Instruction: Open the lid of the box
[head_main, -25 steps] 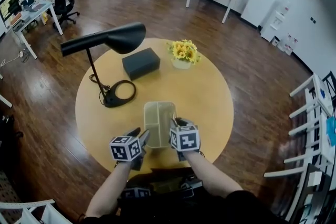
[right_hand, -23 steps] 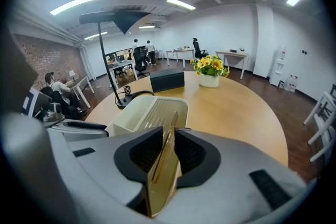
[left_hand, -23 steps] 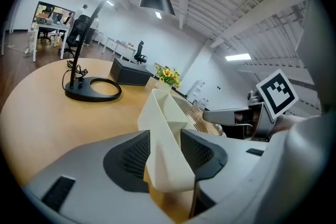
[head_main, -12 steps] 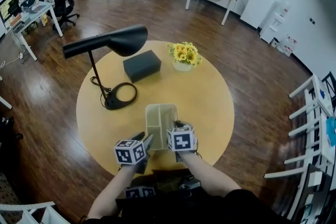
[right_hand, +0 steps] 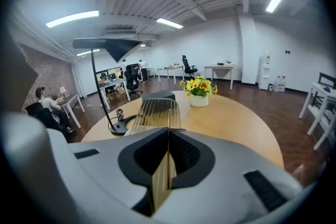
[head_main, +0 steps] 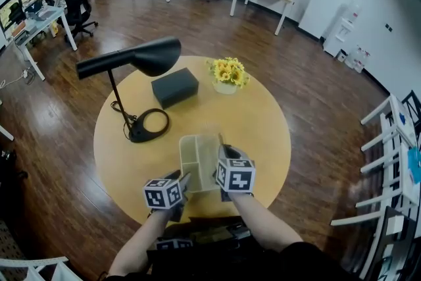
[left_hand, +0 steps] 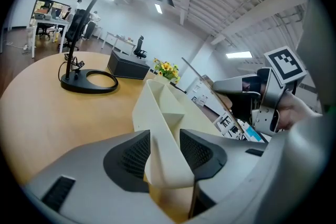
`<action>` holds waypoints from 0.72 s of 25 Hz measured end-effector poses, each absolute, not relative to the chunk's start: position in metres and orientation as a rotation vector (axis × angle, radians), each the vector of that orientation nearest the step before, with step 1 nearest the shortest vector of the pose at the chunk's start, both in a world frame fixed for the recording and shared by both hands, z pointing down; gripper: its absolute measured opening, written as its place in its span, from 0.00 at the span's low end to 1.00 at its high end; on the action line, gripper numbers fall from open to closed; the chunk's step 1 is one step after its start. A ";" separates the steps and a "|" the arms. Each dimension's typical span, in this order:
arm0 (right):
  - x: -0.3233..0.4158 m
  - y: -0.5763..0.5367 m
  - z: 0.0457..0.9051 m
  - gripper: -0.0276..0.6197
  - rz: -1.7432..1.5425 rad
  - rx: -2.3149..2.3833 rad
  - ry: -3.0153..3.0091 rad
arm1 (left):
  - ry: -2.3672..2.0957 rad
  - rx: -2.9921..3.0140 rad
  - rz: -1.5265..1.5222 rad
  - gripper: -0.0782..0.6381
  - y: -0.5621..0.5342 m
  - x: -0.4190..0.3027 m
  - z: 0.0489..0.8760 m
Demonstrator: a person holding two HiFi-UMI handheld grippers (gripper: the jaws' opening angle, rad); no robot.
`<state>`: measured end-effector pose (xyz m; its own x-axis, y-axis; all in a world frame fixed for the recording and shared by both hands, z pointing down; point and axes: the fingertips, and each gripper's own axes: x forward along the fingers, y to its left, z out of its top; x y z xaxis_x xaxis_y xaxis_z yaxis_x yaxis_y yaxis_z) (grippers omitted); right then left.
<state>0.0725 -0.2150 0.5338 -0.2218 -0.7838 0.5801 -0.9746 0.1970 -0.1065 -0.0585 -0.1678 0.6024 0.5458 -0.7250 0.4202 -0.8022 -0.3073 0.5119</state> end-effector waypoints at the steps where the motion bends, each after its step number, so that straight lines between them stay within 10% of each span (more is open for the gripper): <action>1: 0.087 -0.219 0.528 0.06 0.641 1.675 -2.082 | -1.226 2.085 0.141 0.33 -0.167 -0.058 0.603; 9: 0.245 -0.242 0.598 0.06 0.654 1.807 -1.751 | -1.237 2.075 0.078 0.33 -0.165 -0.062 0.597; 18: 0.266 -0.238 0.695 0.06 0.853 1.805 -1.631 | -1.278 2.049 0.013 0.33 -0.168 -0.068 0.591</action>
